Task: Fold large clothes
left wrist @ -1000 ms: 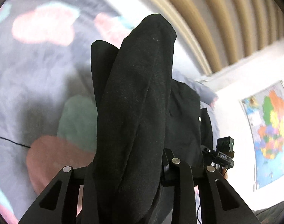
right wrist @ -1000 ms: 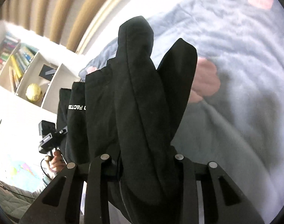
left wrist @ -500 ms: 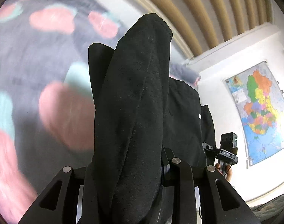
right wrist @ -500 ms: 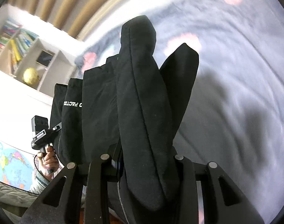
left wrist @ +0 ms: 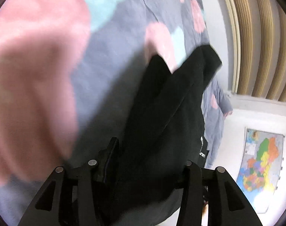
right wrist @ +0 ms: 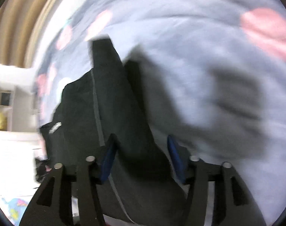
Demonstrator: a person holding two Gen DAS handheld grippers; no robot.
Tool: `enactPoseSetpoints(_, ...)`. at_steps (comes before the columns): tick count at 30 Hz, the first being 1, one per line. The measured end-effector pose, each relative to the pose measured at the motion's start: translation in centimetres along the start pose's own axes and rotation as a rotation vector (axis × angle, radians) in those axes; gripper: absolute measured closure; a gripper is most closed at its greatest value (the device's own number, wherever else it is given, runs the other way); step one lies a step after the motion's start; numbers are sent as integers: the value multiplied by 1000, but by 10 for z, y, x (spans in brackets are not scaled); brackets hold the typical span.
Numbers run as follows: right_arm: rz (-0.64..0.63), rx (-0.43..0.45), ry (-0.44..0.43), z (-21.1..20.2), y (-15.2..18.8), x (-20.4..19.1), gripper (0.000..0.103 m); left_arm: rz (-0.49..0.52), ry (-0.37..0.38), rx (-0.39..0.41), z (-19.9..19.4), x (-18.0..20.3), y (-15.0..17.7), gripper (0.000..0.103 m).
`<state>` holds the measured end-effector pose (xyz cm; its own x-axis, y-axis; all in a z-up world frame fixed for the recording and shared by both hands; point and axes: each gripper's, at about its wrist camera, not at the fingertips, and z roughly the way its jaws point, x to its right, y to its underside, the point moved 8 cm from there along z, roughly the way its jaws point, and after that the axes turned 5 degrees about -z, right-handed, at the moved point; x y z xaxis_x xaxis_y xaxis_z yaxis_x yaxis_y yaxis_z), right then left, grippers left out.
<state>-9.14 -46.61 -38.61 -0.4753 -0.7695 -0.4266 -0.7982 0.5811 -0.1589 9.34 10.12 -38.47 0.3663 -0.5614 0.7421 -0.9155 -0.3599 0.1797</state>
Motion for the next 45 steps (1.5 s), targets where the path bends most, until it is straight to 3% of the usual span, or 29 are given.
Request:
enactPoseSetpoints(2,-27,33,86,-22,0,12,43,61,-56,35,-21,9,2,54)
enactPoseSetpoints(4,-50,67,123,-43,0,-1,43,134,-122,83,-45,23,4,54)
enactPoseSetpoints(7,-145,116,146,-67,0,-39,42,297,-238,142,-67,57,12,50)
enactPoseSetpoints(9,-229,129,155,-66,0,-88,41,387,-264,152,-68,88,27,49)
enactPoseSetpoints(13,-396,102,179,-35,9,-163,40,568,-298,114,-31,139,69,49)
enactPoseSetpoints(15,-475,110,247,-16,13,-187,40,638,-346,99,-7,149,89,49)
enactPoseSetpoints(19,-486,65,290,34,18,-194,41,759,-504,67,56,142,116,49)
enactPoseSetpoints(22,-507,11,355,71,25,-187,41,749,-602,42,91,116,118,48)
enactPoseSetpoints(28,-568,-12,438,99,30,-181,38,697,-592,38,102,97,102,46)
enactPoseSetpoints(31,-553,-13,418,94,29,-180,37,692,-589,34,98,98,100,45)
enactPoseSetpoints(38,-546,-19,365,57,41,-187,37,672,-517,55,67,117,104,45)
enactPoseSetpoints(45,-562,115,342,-22,45,-228,37,796,-487,172,11,177,123,45)
